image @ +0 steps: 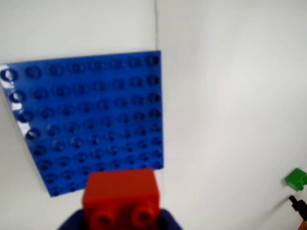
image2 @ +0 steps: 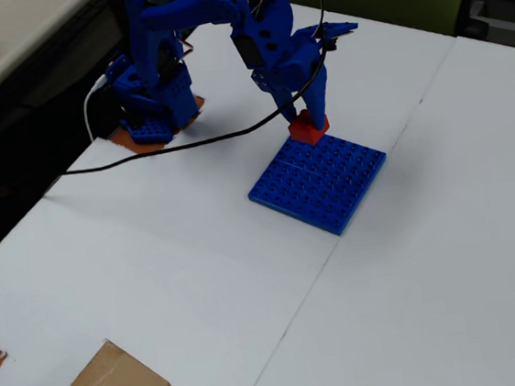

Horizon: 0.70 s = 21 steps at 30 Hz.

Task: Pick up the 2x2 red block and go up the 8x8 blue block.

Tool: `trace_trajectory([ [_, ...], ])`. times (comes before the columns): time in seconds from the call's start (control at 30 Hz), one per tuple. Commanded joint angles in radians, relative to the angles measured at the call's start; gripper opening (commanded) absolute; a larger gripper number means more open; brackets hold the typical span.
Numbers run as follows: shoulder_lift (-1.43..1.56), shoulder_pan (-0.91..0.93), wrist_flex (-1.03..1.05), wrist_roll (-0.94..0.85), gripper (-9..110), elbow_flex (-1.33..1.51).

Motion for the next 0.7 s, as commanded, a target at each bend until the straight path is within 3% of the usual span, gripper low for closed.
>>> trace_trajectory([
  [0.0,0.012,0.006,-0.008,-0.241,0,-0.049],
  [0.67,0.084,0.002,-0.087,-0.247,0,0.084],
])
